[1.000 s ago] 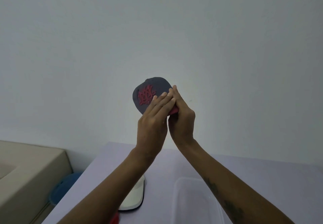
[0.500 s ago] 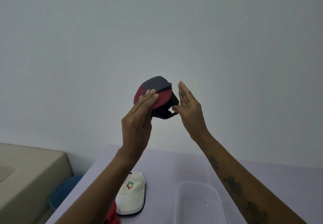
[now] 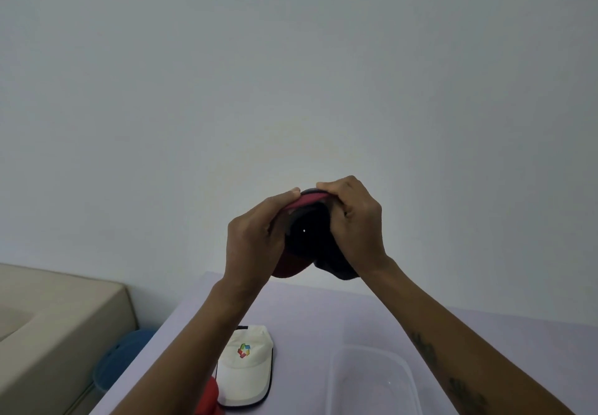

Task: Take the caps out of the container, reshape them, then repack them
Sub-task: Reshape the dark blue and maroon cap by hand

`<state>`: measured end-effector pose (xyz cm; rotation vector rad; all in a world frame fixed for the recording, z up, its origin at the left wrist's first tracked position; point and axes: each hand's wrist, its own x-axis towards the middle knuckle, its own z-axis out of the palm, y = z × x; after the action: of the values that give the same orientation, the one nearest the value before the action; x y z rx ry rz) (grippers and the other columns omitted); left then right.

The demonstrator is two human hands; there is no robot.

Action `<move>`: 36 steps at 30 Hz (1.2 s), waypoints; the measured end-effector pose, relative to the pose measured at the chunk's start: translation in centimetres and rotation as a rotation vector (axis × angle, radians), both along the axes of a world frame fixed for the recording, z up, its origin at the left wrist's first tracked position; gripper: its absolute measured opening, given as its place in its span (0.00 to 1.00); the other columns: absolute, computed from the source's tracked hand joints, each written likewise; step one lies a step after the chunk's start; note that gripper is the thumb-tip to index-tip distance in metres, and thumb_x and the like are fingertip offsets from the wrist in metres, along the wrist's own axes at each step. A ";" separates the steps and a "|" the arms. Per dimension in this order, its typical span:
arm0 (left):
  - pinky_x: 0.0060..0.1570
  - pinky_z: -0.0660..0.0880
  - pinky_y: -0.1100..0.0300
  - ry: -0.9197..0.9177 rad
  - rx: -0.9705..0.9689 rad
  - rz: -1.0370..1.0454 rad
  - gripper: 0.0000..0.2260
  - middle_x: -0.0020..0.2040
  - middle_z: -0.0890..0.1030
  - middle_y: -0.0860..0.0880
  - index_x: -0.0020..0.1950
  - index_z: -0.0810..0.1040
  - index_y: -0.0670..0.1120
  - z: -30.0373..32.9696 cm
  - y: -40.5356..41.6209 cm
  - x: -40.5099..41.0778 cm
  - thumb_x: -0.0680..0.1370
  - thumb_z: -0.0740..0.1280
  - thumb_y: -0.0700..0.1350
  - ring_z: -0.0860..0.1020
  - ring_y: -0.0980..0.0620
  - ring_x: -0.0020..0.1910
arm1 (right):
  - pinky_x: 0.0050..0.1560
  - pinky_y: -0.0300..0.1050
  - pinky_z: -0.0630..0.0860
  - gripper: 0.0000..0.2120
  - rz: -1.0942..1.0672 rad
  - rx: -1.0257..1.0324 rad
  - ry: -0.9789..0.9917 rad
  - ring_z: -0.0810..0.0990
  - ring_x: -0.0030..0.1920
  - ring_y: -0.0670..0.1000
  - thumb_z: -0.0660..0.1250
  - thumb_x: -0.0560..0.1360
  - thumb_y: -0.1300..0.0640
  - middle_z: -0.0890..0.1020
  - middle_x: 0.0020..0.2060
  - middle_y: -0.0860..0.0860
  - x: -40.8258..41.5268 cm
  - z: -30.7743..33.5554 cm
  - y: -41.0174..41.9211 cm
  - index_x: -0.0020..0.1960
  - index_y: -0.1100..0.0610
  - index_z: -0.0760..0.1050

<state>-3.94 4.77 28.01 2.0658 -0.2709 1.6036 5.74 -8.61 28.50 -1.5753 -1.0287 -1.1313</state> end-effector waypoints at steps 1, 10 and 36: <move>0.52 0.76 0.71 -0.025 0.032 0.015 0.10 0.52 0.83 0.52 0.54 0.83 0.43 -0.4 -0.2 0.2 0.75 0.67 0.35 0.81 0.57 0.52 | 0.43 0.48 0.78 0.14 0.005 0.017 -0.012 0.80 0.43 0.53 0.61 0.73 0.69 0.81 0.42 0.54 -0.4 -0.1 0.0 0.52 0.57 0.79; 0.60 0.73 0.58 0.231 -0.741 -0.516 0.24 0.59 0.82 0.51 0.60 0.79 0.46 -0.1 0.6 -1.3 0.78 0.57 0.62 0.77 0.53 0.64 | 0.45 0.35 0.74 0.08 -0.005 0.164 0.078 0.76 0.43 0.47 0.64 0.71 0.74 0.77 0.40 0.54 0.3 -0.7 -1.8 0.47 0.66 0.77; 0.48 0.80 0.54 0.741 -0.985 -0.949 0.35 0.61 0.80 0.42 0.62 0.78 0.44 0.3 6.6 -0.6 0.59 0.81 0.56 0.80 0.44 0.58 | 0.68 0.50 0.69 0.21 0.083 -0.263 0.316 0.71 0.68 0.45 0.65 0.75 0.69 0.76 0.62 0.49 3.6 -7.3 -3.8 0.64 0.52 0.72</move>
<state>-4.50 11.38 28.29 1.2496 -0.1061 0.2182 9.33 -12.42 21.16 -1.8302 -1.0461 -0.6817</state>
